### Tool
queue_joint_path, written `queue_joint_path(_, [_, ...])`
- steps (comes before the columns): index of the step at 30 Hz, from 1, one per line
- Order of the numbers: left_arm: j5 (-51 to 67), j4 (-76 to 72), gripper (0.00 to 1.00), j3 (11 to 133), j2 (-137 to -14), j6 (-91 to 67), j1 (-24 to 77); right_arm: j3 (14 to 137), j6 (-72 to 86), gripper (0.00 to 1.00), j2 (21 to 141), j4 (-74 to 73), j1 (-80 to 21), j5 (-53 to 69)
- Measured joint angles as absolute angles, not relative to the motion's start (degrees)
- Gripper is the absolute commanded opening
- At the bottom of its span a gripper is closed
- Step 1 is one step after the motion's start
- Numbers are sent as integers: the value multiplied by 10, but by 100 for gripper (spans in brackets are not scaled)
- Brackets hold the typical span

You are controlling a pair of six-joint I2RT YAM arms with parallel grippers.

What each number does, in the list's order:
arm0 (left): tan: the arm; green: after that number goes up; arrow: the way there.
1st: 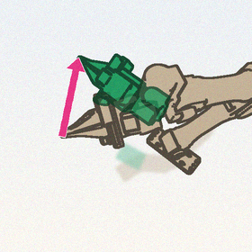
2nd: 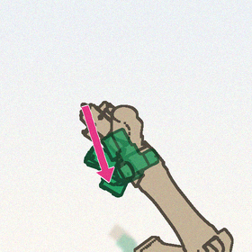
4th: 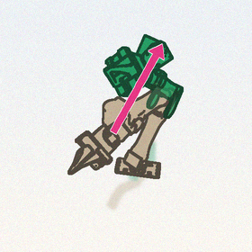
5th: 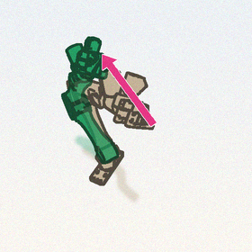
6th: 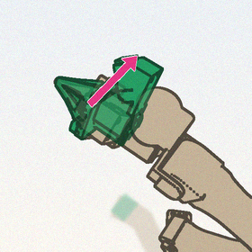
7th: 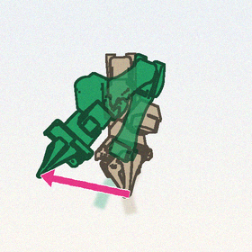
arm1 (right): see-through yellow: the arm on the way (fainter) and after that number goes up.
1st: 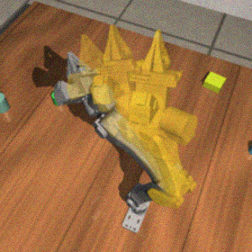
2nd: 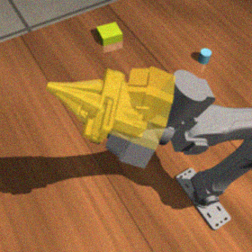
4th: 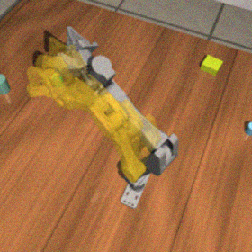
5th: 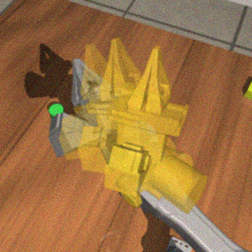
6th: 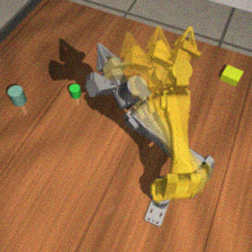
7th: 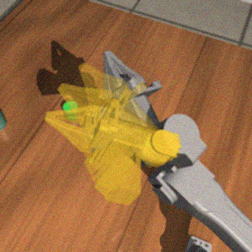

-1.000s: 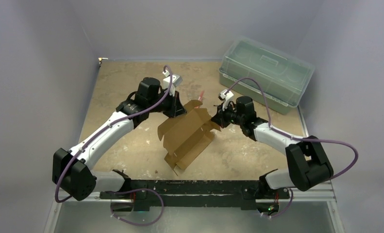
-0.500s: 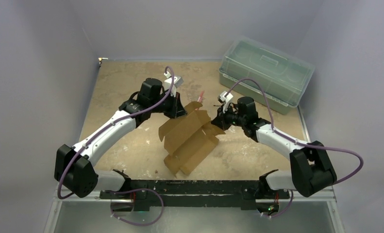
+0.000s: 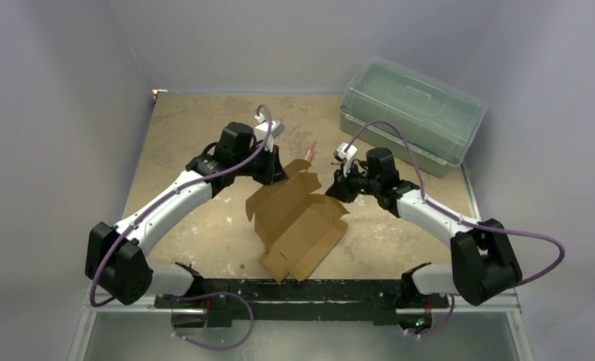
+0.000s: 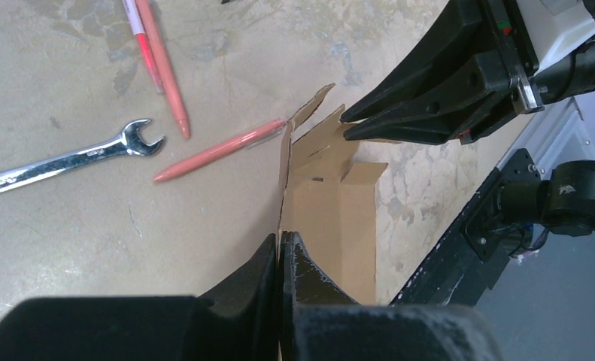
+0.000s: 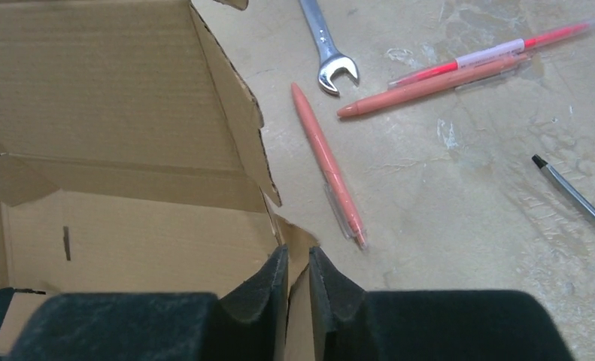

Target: Fold the paper box

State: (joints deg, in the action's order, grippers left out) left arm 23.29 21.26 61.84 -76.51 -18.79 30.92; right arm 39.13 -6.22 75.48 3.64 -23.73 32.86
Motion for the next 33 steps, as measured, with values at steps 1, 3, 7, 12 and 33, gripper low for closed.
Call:
queue_joint_path(1, [228, 219, 0, 623, -767, -184, 309, 400, -68, 23, 761, 25, -237, 327])
queue_joint_path(3, [221, 225, 0, 630, -771, -177, 309, 423, -83, 27, 773, -3, -237, 322])
queue_joint_path(7, [214, 238, 0, 653, -779, -164, 309, 478, -122, 37, 802, -67, -237, 312])
queue_joint_path(12, [212, 246, 0, 670, -784, -154, 309, 536, -166, 48, 836, -145, -237, 303])
queue_joint_path(33, [219, 286, 0, 713, -794, -113, 309, 590, -197, 0, 916, -188, -237, 275])
